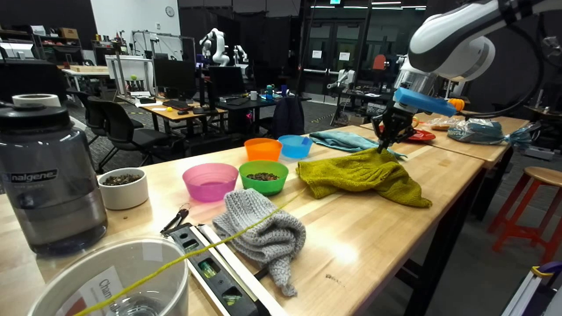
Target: Unfold the yellow cloth and move it to the left.
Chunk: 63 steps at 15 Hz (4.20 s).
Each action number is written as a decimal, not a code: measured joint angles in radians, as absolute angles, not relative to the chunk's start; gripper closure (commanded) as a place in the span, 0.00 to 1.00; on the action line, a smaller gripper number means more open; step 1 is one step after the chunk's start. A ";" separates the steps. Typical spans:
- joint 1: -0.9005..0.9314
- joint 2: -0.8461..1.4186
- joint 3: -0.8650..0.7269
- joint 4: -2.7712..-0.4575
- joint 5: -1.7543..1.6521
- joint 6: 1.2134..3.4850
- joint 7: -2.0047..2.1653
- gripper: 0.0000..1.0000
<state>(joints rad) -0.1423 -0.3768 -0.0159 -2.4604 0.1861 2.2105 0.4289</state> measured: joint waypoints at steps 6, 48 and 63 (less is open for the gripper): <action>-0.173 -0.424 -0.017 -2.381 0.095 2.194 0.452 0.99; -0.067 -0.395 0.121 -2.340 0.060 2.127 0.656 0.00; 0.016 -0.342 0.116 -2.287 -0.131 2.042 0.027 0.00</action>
